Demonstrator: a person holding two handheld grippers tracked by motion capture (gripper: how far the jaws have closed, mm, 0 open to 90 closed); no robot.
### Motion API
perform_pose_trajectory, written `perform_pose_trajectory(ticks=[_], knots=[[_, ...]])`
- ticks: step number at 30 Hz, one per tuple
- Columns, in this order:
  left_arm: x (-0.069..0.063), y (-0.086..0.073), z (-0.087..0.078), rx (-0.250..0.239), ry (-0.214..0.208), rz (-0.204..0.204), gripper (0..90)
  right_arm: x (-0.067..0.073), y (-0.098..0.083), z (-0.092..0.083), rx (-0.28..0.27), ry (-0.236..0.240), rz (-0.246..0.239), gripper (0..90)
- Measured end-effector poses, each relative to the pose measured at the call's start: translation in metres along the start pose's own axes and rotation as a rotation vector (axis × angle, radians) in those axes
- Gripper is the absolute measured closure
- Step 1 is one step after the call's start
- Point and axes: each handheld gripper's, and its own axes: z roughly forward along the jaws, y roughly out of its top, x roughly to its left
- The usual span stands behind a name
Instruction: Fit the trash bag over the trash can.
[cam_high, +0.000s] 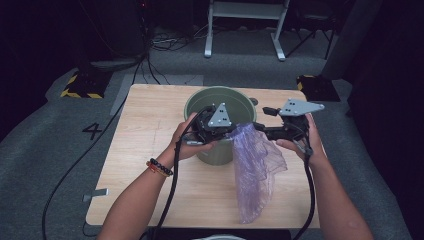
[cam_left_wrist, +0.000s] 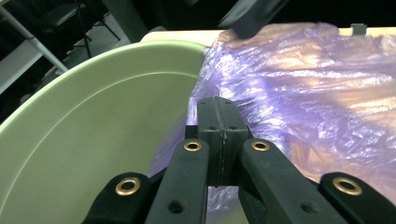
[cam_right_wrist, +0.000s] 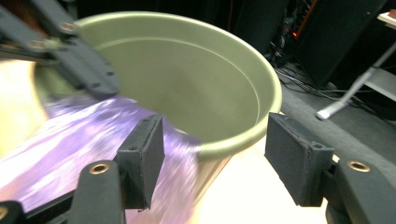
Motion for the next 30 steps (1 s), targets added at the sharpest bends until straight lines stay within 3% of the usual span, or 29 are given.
perform_pose_trajectory(ticks=[4, 6, 8, 10, 13, 18, 20, 23, 24, 26, 27, 30], knots=[[0.003, -0.001, 0.000, 0.011, 0.015, 0.003, 90.0, 0.002, -0.007, -0.013, -0.031, 0.034, 0.022, 35.1], [0.008, -0.004, 0.000, 0.024, 0.029, -0.009, 90.0, 0.009, -0.012, -0.023, -0.038, 0.064, 0.000, 32.9], [0.010, -0.005, -0.001, 0.031, 0.033, -0.016, 90.0, 0.011, -0.013, -0.025, -0.032, 0.067, -0.013, 32.3], [0.015, -0.008, -0.002, 0.031, 0.046, -0.035, 90.0, 0.017, -0.015, -0.034, -0.004, 0.016, -0.075, 30.8], [0.021, -0.010, -0.004, 0.028, 0.058, -0.050, 90.0, 0.018, -0.017, -0.041, -0.030, 0.041, -0.057, 30.7], [0.027, -0.013, -0.006, 0.023, 0.067, -0.073, 90.0, 0.026, -0.020, -0.041, -0.037, 0.090, -0.070, 28.9], [0.031, -0.015, -0.007, 0.019, 0.061, -0.100, 90.0, 0.033, -0.021, -0.038, -0.029, 0.118, -0.104, 28.0], [0.033, -0.017, -0.008, 0.018, 0.065, -0.102, 90.0, 0.036, -0.022, -0.035, -0.023, 0.119, -0.104, 28.3], [0.034, -0.018, -0.009, 0.017, 0.066, -0.105, 90.0, 0.037, -0.023, -0.033, -0.019, 0.122, -0.105, 29.5], [0.036, -0.020, -0.010, 0.013, 0.069, -0.117, 90.0, 0.037, -0.026, -0.026, -0.001, 0.102, -0.098, 42.1], [0.037, -0.021, -0.010, 0.013, 0.070, -0.122, 90.0, 0.037, -0.026, -0.026, -0.001, 0.102, -0.098, 42.1], [0.040, -0.023, -0.012, 0.011, 0.072, -0.133, 89.9, 0.039, -0.029, -0.021, 0.009, 0.090, -0.111, 65.0]])
